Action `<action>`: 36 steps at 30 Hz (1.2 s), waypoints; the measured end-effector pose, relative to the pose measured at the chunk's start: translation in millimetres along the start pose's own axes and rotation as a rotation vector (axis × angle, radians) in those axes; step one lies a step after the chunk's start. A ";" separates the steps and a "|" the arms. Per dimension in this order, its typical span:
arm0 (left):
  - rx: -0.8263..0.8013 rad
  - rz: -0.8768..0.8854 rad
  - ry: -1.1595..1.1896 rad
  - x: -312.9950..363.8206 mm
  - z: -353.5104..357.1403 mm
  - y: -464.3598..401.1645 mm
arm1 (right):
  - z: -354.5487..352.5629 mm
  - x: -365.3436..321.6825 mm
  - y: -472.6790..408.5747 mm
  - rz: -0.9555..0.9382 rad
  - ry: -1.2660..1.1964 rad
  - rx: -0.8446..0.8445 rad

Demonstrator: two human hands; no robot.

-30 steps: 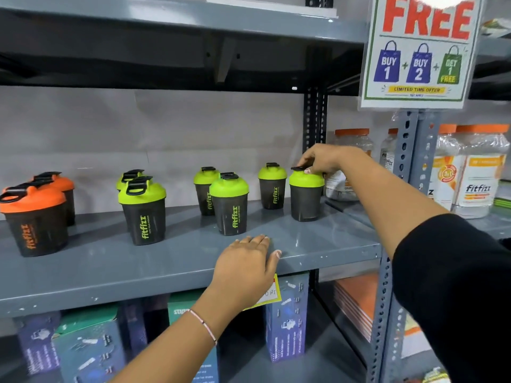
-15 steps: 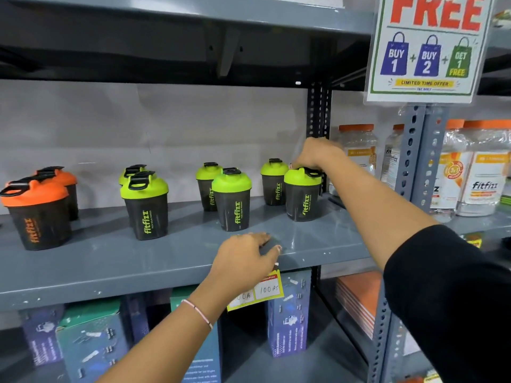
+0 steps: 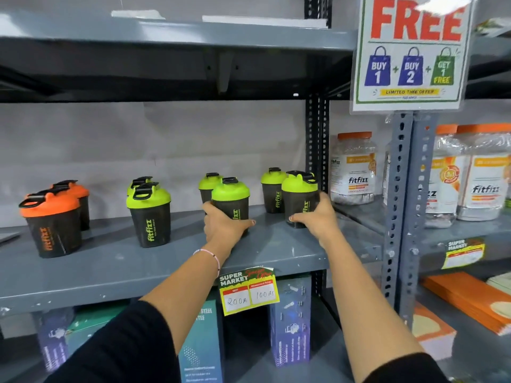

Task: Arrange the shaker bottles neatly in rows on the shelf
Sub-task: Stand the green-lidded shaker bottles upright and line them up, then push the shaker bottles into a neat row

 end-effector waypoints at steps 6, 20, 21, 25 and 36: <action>0.012 -0.030 0.001 -8.1 -8.1 -4.9 | 6.4 -14.6 11.6 -0.026 0.211 -0.010; 0.097 -0.079 0.039 -18.1 -16.8 -4.2 | 14.9 -22.6 28.5 -0.075 0.301 -0.095; 0.098 -0.078 0.040 -18.5 -16.4 -4.5 | 14.8 -22.7 29.2 -0.078 0.298 -0.096; 0.099 -0.066 0.045 -16.0 -14.7 -4.1 | 13.8 -24.1 30.8 -0.087 0.284 -0.101; 0.164 -0.076 0.002 -17.9 -19.3 -5.5 | 15.3 -25.0 33.3 -0.094 0.296 -0.121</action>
Point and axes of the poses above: each hand's wrist, its own y-axis away from the middle knuckle, its own z-axis out of the palm, x = y × z, the point moved 8 cm from there along -y, towards the middle knuckle, and after that the axes turned 7 degrees about -y, right-handed, at the moved point
